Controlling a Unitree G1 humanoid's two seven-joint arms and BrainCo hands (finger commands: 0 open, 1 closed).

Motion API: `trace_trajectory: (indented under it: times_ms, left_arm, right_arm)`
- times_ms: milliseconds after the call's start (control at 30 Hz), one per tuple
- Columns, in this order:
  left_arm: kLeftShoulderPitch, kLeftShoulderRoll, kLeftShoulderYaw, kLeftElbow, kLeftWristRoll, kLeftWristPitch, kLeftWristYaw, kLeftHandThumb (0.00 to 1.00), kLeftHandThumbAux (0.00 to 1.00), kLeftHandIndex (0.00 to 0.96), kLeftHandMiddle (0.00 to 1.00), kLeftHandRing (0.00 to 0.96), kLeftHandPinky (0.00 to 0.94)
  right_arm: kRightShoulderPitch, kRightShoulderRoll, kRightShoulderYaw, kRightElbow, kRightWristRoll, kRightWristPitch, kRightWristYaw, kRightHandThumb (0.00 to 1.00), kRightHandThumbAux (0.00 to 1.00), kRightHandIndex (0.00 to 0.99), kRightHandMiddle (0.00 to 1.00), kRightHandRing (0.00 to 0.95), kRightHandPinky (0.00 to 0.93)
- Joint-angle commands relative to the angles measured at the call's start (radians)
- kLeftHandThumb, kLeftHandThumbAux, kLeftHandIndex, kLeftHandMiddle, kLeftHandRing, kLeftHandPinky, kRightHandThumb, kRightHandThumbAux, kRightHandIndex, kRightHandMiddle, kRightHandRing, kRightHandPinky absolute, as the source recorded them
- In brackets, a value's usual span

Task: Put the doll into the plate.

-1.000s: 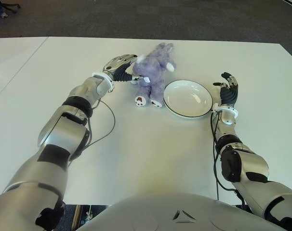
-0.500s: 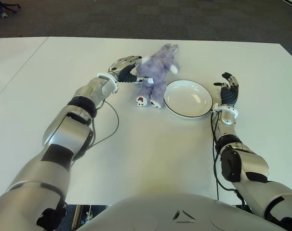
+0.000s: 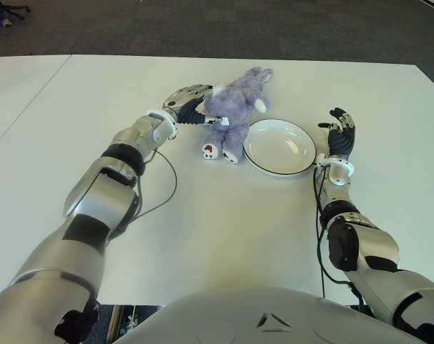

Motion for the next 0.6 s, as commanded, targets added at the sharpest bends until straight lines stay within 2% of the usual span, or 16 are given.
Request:
trace_trajectory:
  times_ms: [33, 167, 200, 300, 333, 367, 400, 467, 500, 533, 567, 600]
  left_arm:
    - [0.021, -0.03, -0.036, 0.005, 0.016, -0.013, 0.003, 0.183, 0.271, 0.0, 0.0, 0.0, 0.0]
    - [0.024, -0.038, -0.039, 0.01, 0.02, -0.005, 0.027, 0.189, 0.279, 0.0, 0.0, 0.0, 0.0]
    - [0.025, -0.042, -0.039, 0.012, 0.021, -0.002, 0.04, 0.209, 0.288, 0.0, 0.0, 0.0, 0.03]
    - [0.028, -0.051, -0.038, 0.016, 0.024, 0.007, 0.08, 0.246, 0.312, 0.0, 0.0, 0.0, 0.037]
    - [0.034, -0.064, -0.032, 0.024, 0.021, 0.02, 0.125, 0.308, 0.356, 0.0, 0.0, 0.016, 0.123]
    - [0.037, -0.073, -0.027, 0.03, 0.019, 0.029, 0.157, 0.505, 0.451, 0.053, 0.088, 0.17, 0.287]
    - [0.041, -0.082, -0.022, 0.038, 0.015, 0.038, 0.188, 0.556, 0.474, 0.067, 0.111, 0.21, 0.328]
    - [0.045, -0.09, -0.012, 0.044, 0.005, 0.044, 0.224, 0.612, 0.489, 0.177, 0.241, 0.282, 0.363]
    - [0.047, -0.092, -0.007, 0.045, 0.0, 0.045, 0.237, 0.693, 0.638, 0.359, 0.331, 0.37, 0.394]
    - [0.049, -0.095, -0.002, 0.047, -0.004, 0.048, 0.261, 0.707, 0.662, 0.389, 0.347, 0.385, 0.4]
    - [0.051, -0.097, 0.001, 0.049, -0.006, 0.05, 0.278, 0.81, 0.661, 0.416, 0.445, 0.463, 0.463]
    - [0.052, -0.098, 0.003, 0.051, -0.006, 0.053, 0.294, 0.836, 0.66, 0.422, 0.469, 0.483, 0.479]
  right_arm:
    - [0.205, 0.123, -0.011, 0.147, 0.012, 0.116, 0.012, 1.0, 0.657, 0.202, 0.221, 0.461, 0.018]
    - [0.205, 0.125, -0.008, 0.147, 0.006, 0.116, 0.006, 1.0, 0.656, 0.201, 0.213, 0.462, 0.004]
    - [0.204, 0.125, -0.008, 0.148, 0.006, 0.118, 0.005, 1.0, 0.656, 0.2, 0.213, 0.462, 0.005]
    - [0.204, 0.126, -0.008, 0.147, 0.005, 0.118, 0.003, 1.0, 0.656, 0.201, 0.213, 0.462, 0.005]
    - [0.204, 0.126, -0.008, 0.147, 0.004, 0.116, 0.0, 1.0, 0.656, 0.204, 0.213, 0.462, 0.004]
    - [0.205, 0.126, -0.007, 0.147, 0.003, 0.114, -0.003, 1.0, 0.655, 0.207, 0.214, 0.462, 0.005]
    - [0.205, 0.126, -0.007, 0.147, 0.002, 0.113, -0.005, 1.0, 0.655, 0.208, 0.215, 0.462, 0.006]
    - [0.204, 0.126, -0.008, 0.147, 0.002, 0.112, -0.006, 1.0, 0.655, 0.209, 0.215, 0.462, 0.006]
    - [0.204, 0.126, -0.008, 0.147, 0.003, 0.112, -0.006, 1.0, 0.656, 0.209, 0.215, 0.462, 0.006]
    - [0.203, 0.127, -0.009, 0.147, 0.004, 0.113, -0.005, 1.0, 0.656, 0.209, 0.215, 0.462, 0.007]
    - [0.203, 0.128, -0.009, 0.147, 0.004, 0.113, -0.005, 1.0, 0.656, 0.21, 0.216, 0.462, 0.008]
    - [0.203, 0.128, -0.01, 0.148, 0.005, 0.114, -0.004, 1.0, 0.656, 0.21, 0.216, 0.462, 0.009]
